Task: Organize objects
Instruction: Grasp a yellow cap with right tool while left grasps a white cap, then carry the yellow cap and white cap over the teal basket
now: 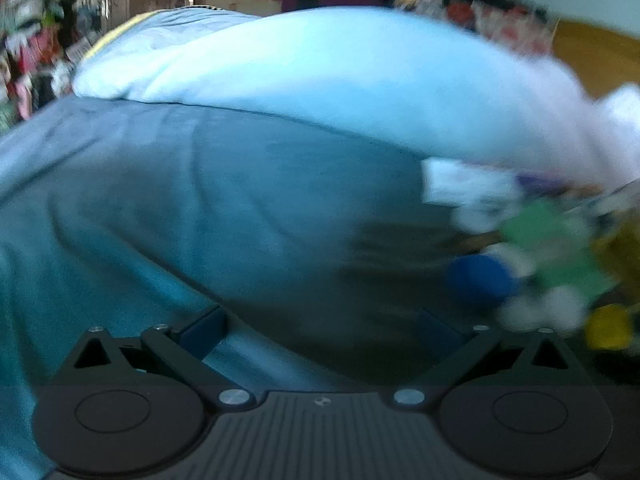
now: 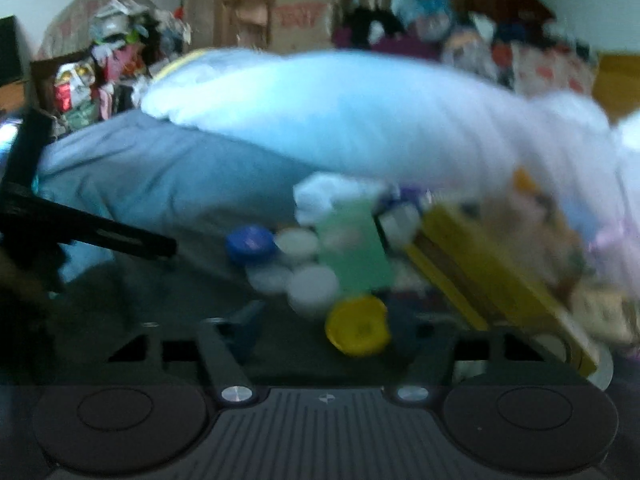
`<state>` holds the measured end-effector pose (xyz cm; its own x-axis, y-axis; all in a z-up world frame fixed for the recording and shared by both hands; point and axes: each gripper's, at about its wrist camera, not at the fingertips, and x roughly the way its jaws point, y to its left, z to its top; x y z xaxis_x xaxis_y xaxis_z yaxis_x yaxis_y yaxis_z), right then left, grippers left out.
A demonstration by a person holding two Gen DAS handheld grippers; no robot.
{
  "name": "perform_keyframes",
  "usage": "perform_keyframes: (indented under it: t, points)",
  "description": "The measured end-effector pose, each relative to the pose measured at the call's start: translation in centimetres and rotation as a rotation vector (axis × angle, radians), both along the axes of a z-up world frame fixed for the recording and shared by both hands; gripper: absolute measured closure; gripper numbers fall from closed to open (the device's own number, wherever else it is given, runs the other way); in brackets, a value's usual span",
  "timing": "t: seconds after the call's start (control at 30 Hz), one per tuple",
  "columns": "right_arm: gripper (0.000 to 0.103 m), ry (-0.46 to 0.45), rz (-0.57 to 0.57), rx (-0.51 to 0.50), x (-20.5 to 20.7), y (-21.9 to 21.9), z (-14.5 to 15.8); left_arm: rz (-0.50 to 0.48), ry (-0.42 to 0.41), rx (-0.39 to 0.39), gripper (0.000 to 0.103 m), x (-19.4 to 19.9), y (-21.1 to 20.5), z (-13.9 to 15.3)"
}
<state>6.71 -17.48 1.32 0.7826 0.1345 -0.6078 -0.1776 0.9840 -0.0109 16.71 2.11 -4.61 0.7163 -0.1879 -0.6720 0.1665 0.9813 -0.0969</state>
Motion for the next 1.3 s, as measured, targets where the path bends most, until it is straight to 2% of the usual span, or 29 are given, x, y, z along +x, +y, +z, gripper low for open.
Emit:
perform_keyframes:
  t: [0.07, 0.17, 0.2, 0.23, 0.33, 0.4, 0.5, 0.67, 0.83, 0.9, 0.97, 1.1, 1.23, 1.3]
  points:
    - [0.042, 0.002, -0.011, -0.027, 0.6, -0.1, -0.7, -0.061, 0.006, -0.054, 0.003, -1.2, -0.8, 0.5]
    - [0.043, 0.001, 0.026, -0.090, 1.4, 0.7, -1.6, -0.184, -0.038, -0.065, 0.003, -2.8, -2.8, 1.3]
    - [0.046, 0.005, 0.046, -0.098, 1.4, 0.9, -1.9, -0.244, -0.052, -0.072, 0.003, -3.2, -3.6, 1.4]
    - [0.062, 0.000, 0.057, -0.088, 1.2, 0.8, -1.9, -0.286, -0.061, -0.078, 0.005, -3.4, -4.3, 1.5]
    - [0.063, -0.037, 0.040, -0.075, -0.5, 0.2, -0.7, -0.379, -0.043, -0.106, 0.015, -3.3, -5.8, 1.1]
    - [0.063, -0.034, -0.004, -0.029, -2.0, -1.2, 0.2, -0.443, -0.018, -0.126, 0.028, -3.2, -6.8, 0.4]
    - [0.063, -0.002, -0.058, 0.008, -3.5, -3.1, 0.1, -0.497, 0.019, -0.133, 0.035, -2.9, -8.3, -0.4]
    - [0.062, 0.025, -0.116, 0.046, -3.4, -4.8, -0.9, -0.496, 0.000, -0.129, 0.035, -2.1, -10.5, -1.0]
    - [0.062, 0.017, -0.105, 0.058, -3.5, -4.9, -1.2, -0.487, -0.018, -0.098, 0.037, -0.7, -12.4, -1.5]
    - [0.062, -0.004, -0.109, 0.061, -3.9, -5.1, -0.7, -0.473, -0.034, -0.067, 0.061, -1.0, -12.6, -1.5]
    - [0.062, -0.026, -0.107, 0.066, -4.0, -5.2, -0.1, -0.429, -0.022, -0.084, 0.061, -1.6, -11.5, -0.7]
    - [0.062, -0.089, -0.083, 0.089, -4.7, -4.7, 2.7, -0.359, -0.054, -0.091, 0.061, -3.8, -8.5, 3.2]
    - [0.062, -0.179, -0.029, 0.137, -4.2, -2.8, 7.8, -0.176, -0.160, -0.126, 0.061, -6.0, -1.4, 10.9]
    - [0.062, -0.225, 0.026, 0.183, -3.4, -1.0, 11.2, -0.105, -0.231, -0.112, 0.061, -7.3, 1.9, 14.4]
